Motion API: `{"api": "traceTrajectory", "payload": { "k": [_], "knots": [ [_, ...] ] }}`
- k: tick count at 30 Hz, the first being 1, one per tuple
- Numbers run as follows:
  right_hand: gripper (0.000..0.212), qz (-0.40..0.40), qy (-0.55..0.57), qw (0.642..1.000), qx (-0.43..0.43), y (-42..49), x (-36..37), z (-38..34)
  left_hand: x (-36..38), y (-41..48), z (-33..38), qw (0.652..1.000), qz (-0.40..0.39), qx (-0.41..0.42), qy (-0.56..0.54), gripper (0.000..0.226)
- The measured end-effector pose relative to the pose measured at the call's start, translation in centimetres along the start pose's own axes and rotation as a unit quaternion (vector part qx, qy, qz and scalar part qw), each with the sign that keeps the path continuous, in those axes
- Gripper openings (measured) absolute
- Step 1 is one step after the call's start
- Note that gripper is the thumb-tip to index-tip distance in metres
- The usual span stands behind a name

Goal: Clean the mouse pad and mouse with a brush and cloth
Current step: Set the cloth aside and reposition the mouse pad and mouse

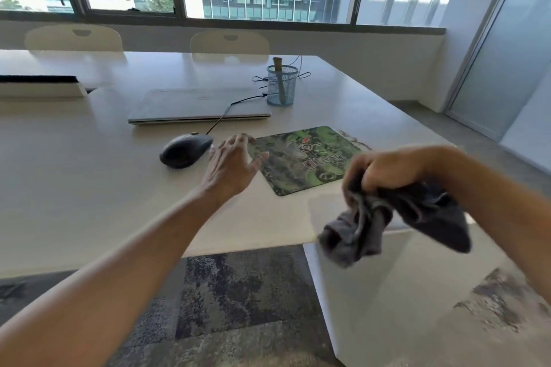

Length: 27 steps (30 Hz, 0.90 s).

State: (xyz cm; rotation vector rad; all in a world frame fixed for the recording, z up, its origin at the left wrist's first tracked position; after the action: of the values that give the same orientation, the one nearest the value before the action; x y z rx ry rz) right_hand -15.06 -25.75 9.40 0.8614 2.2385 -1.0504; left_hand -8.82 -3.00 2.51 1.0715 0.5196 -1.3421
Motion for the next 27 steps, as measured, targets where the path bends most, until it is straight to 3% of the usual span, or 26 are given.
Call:
{"api": "traceTrajectory", "payload": {
  "k": [3, 6, 9, 12, 16, 20, 24, 27],
  "knots": [
    [0.036, 0.202, 0.079, 0.975, 0.039, -1.8, -4.8, 4.2, 1.6, 0.8, 1.3, 0.999, -0.045, 0.012, 0.018, 0.052],
    [0.034, 0.399, 0.161, 0.901, 0.054, -1.4, -8.7, 6.7, 2.9, 1.7, 2.9, 0.996, -0.084, 0.023, 0.033, 0.059],
    [0.036, 0.506, 0.169, 0.841, 0.09, 1.5, -9.2, 6.8, 3.6, 2.8, 4.2, 0.99, -0.125, 0.034, 0.056, 0.074],
    [0.044, 0.454, 0.047, 0.885, 0.092, 4.9, -5.6, 5.4, 3.9, 3.4, 5.4, 0.976, -0.201, 0.03, 0.084, 0.091],
    [0.042, 0.423, -0.056, 0.899, 0.101, 8.9, -5.0, 8.6, 5.7, 8.6, 6.7, 0.946, -0.316, 0.025, 0.07, 0.089],
    [0.039, 0.44, -0.106, 0.868, 0.205, 7.1, -7.4, 12.5, 5.1, 8.8, 6.1, 0.934, -0.325, 0.017, 0.15, 0.117],
    [0.037, 0.451, -0.137, 0.809, 0.35, 3.6, -11.1, 17.8, 5.0, 9.2, 6.5, 0.931, -0.32, 0.012, 0.176, 0.118],
    [0.038, 0.505, -0.107, 0.788, 0.337, 2.7, -13.2, 18.2, 5.1, 9.2, 6.5, 0.934, -0.322, 0.005, 0.154, 0.118]
  ]
}}
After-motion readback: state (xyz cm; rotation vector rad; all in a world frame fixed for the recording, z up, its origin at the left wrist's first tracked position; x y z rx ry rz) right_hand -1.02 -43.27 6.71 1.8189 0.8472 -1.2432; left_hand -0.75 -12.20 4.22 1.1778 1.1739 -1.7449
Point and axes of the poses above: each hand's wrist, its own y-axis towards the middle knuckle, its own x-axis out of the palm, z = x × y, the point moved 1 cm from there along y, towards the middle knuckle, and after that the axes turned 3 degrees about -z, right-handed, at the moved point
